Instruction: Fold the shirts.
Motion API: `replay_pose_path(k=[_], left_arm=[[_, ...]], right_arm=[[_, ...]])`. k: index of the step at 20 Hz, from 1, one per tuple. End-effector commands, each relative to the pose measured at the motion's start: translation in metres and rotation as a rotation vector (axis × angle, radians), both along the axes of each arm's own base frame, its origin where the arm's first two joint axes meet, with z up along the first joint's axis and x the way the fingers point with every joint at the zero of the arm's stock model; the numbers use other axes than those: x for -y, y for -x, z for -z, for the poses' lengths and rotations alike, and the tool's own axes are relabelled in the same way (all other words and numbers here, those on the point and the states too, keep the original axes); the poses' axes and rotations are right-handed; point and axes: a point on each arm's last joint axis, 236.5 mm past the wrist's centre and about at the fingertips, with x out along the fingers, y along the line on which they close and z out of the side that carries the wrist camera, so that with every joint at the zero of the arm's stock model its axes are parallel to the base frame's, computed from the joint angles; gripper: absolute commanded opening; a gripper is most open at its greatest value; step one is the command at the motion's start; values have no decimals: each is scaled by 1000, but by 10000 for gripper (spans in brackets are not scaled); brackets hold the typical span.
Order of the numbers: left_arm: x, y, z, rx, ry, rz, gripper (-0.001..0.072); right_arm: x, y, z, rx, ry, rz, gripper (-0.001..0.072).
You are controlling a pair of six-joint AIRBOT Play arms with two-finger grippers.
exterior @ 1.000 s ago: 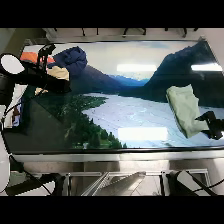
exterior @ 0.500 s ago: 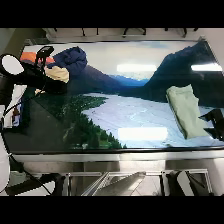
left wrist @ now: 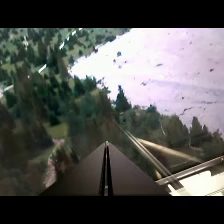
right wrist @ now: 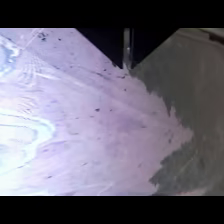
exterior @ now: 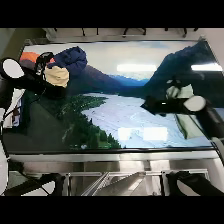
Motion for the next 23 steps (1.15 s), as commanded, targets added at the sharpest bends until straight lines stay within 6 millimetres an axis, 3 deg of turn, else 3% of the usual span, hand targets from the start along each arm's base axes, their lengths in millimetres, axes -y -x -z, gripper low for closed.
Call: replay_pose_path(k=[1, 4, 9, 11, 17, 23], left_arm=[[-10, 13, 18, 2, -9, -26, 11], [-15, 34, 40, -38, -15, -39, 12], [-17, 64, 76, -90, -18, -45, 12], [-17, 68, 76, -92, -18, -45, 12], [-16, 51, 56, -25, -12, -48, 12], [-16, 53, 57, -34, -12, -50, 12]], right_arm=[[-83, 13, 26, 12, 69, -340, 20], [-91, 7, 22, 58, 93, -442, 20], [-90, 17, 19, 59, 105, -506, 21], [-90, 17, 19, 58, 105, -506, 21], [-90, 17, 19, 59, 105, -506, 21], [-90, 17, 19, 59, 105, -506, 21]])
